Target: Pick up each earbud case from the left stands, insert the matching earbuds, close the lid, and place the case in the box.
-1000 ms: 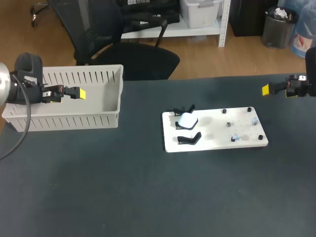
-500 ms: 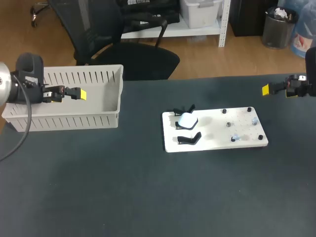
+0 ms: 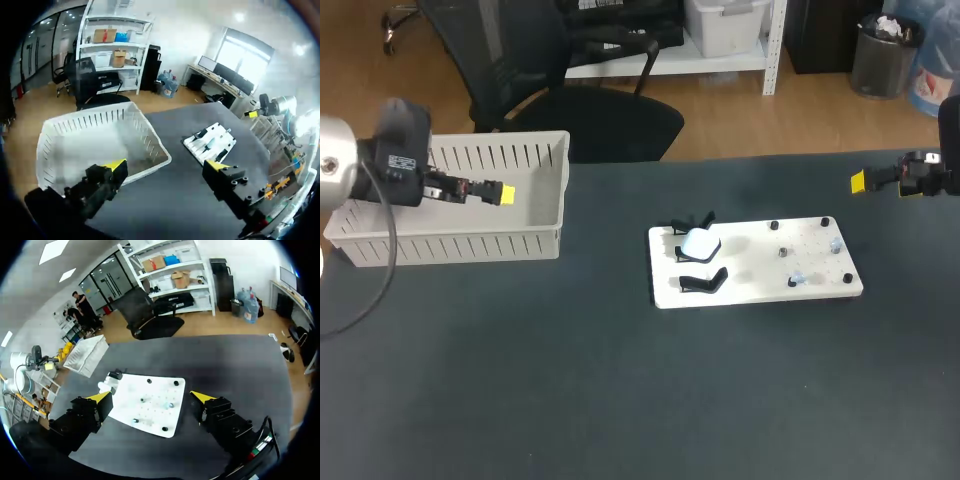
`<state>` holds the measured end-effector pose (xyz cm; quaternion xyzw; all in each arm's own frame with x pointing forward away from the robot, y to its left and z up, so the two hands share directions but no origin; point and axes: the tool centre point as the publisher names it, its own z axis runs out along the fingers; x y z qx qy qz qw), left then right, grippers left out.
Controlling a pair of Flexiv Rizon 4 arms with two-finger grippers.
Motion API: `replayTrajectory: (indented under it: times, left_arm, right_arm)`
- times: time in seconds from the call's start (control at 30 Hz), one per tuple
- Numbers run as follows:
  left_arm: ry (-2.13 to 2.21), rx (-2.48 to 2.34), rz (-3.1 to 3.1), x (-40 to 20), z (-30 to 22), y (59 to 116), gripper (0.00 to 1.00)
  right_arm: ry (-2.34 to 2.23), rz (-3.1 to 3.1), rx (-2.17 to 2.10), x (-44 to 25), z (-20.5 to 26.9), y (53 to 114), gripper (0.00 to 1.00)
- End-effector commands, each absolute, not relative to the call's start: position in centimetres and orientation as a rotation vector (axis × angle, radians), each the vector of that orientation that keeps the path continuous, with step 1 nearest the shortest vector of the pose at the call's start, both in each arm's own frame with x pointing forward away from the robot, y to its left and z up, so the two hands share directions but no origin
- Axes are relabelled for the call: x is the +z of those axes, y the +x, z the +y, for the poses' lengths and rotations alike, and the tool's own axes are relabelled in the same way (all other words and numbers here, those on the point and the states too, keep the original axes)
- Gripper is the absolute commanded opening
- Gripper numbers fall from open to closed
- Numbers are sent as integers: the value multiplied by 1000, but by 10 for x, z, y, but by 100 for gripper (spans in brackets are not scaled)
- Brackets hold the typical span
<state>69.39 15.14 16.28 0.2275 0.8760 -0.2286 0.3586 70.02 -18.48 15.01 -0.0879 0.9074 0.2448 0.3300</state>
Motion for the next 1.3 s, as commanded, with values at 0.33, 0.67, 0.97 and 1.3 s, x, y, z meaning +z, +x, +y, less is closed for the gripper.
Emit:
replayTrajectory:
  times: [0.33,0.67,0.97,1.3]
  left_arm:
    - [1185,-747,1918,174,128,681,100]
    - [1467,-889,1705,173,126,678,100]
    - [1621,-983,1550,160,115,661,100]
    - [1619,-917,1506,138,88,654,100]
  right_arm:
    - [-231,2373,640,150,-185,700,100]
    - [-231,2373,640,150,-185,700,100]
    - [-231,2373,640,150,-185,700,100]
    - [-231,2373,640,150,-185,700,100]
